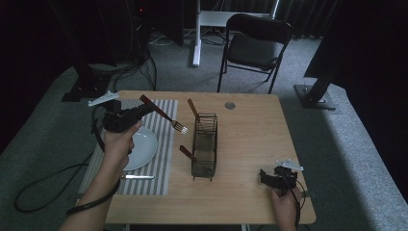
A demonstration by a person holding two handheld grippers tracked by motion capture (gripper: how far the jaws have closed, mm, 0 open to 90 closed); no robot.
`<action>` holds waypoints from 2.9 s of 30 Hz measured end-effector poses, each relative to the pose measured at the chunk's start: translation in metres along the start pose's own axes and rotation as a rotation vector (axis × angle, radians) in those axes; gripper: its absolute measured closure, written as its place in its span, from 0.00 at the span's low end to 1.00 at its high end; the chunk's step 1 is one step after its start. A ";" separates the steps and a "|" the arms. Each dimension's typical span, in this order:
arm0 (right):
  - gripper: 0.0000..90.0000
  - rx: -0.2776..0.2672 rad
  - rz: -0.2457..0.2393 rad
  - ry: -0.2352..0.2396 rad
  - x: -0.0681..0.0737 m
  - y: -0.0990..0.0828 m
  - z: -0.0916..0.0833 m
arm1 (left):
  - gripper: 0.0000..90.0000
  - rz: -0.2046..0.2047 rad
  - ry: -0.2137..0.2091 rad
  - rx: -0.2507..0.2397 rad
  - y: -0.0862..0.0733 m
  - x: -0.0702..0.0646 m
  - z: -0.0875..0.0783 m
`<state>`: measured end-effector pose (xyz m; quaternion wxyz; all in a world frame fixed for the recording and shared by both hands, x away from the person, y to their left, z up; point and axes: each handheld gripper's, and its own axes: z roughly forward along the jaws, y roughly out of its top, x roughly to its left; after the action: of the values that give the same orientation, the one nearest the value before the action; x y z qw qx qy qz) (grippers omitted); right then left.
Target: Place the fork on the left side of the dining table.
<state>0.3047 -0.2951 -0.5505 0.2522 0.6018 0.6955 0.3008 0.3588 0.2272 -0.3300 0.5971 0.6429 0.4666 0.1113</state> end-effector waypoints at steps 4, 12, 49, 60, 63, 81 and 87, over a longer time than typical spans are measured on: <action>0.14 0.000 0.000 0.000 0.000 0.000 0.000 | 0.90 -0.010 0.019 0.007 -0.005 0.010 -0.002; 0.14 0.000 0.000 0.000 0.000 0.000 0.000 | 0.90 -0.058 0.059 -0.033 -0.016 0.034 -0.008; 0.14 0.002 0.002 -0.002 0.000 0.000 0.000 | 0.90 -0.268 0.273 -0.127 -0.046 0.136 0.012; 0.14 0.001 0.002 -0.003 0.000 0.000 0.000 | 0.90 -0.344 0.310 -0.131 -0.055 0.156 0.032; 0.14 0.001 0.002 -0.003 0.000 0.000 0.000 | 0.90 -0.369 0.299 -0.165 -0.057 0.161 0.033; 0.14 0.001 0.002 -0.003 0.000 0.000 0.000 | 0.90 -0.378 0.293 -0.118 -0.068 0.180 0.049; 0.14 0.001 0.003 -0.003 0.000 0.000 0.000 | 0.90 -0.404 0.295 -0.111 -0.075 0.189 0.055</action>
<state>0.3045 -0.2947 -0.5505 0.2523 0.6035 0.6944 0.2999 0.4644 0.3178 -0.4877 0.5671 0.4795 0.6610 0.1078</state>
